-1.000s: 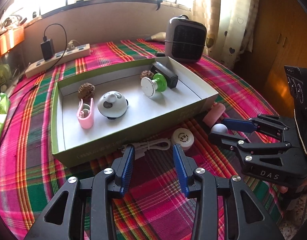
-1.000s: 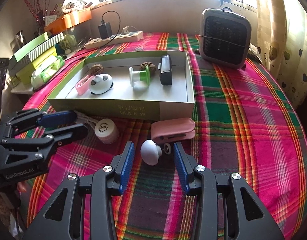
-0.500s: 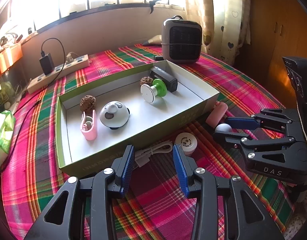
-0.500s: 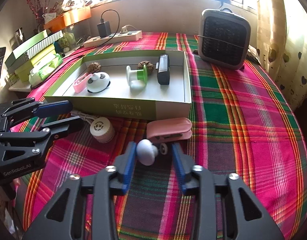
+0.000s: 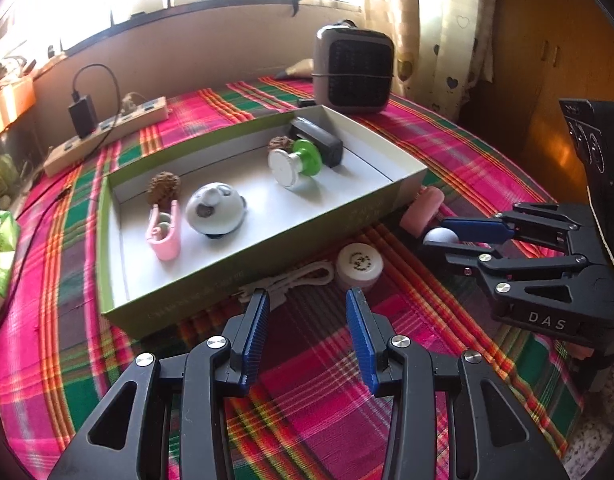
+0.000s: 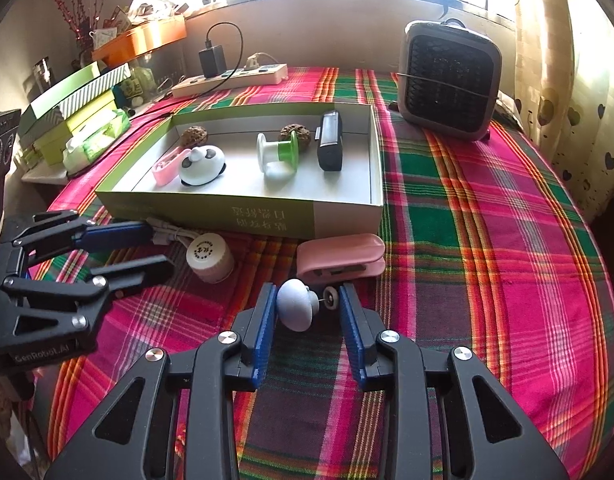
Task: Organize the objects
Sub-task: 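Position the right tool around the white egg-shaped knob while the left tool approaches the white cable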
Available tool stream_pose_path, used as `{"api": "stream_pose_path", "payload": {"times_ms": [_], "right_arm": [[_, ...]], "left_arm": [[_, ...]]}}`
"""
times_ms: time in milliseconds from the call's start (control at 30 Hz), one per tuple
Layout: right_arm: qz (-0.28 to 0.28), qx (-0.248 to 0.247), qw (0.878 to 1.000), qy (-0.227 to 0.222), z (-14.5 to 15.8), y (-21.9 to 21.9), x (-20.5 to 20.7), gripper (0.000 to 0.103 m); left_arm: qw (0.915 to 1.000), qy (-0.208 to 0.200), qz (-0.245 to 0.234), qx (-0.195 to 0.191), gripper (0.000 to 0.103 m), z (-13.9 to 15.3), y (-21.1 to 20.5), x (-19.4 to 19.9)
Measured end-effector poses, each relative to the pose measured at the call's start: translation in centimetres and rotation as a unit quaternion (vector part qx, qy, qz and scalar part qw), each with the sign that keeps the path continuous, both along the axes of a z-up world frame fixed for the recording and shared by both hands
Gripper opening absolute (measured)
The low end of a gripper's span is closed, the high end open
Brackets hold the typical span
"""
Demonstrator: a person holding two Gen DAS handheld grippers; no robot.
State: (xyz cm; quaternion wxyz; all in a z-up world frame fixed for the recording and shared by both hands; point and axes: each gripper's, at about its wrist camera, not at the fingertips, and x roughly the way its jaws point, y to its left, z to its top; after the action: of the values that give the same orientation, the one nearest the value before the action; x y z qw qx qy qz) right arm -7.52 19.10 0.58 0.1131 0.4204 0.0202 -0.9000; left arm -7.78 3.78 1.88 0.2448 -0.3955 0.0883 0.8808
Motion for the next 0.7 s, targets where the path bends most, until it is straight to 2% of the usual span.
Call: {"api": "stream_pose_path", "payload": {"times_ms": [233,367,700], "right_arm": [[-0.001,-0.008,1.000,0.005,0.3,0.3,0.4,0.033],[-0.003,-0.011,1.000,0.006,0.3,0.5,0.5,0.033],[-0.008,-0.018,1.000,0.006,0.4,1.2,0.7,0.033]], "left_arm": [[0.9989,-0.001,0.046,0.008,0.038,-0.3,-2.0,-0.6],[0.9988,-0.021,0.040,0.017,0.038,-0.9,-1.9,-1.4],[0.9990,-0.029,0.004,0.034,0.038,-0.8,-0.3,-0.7]]}}
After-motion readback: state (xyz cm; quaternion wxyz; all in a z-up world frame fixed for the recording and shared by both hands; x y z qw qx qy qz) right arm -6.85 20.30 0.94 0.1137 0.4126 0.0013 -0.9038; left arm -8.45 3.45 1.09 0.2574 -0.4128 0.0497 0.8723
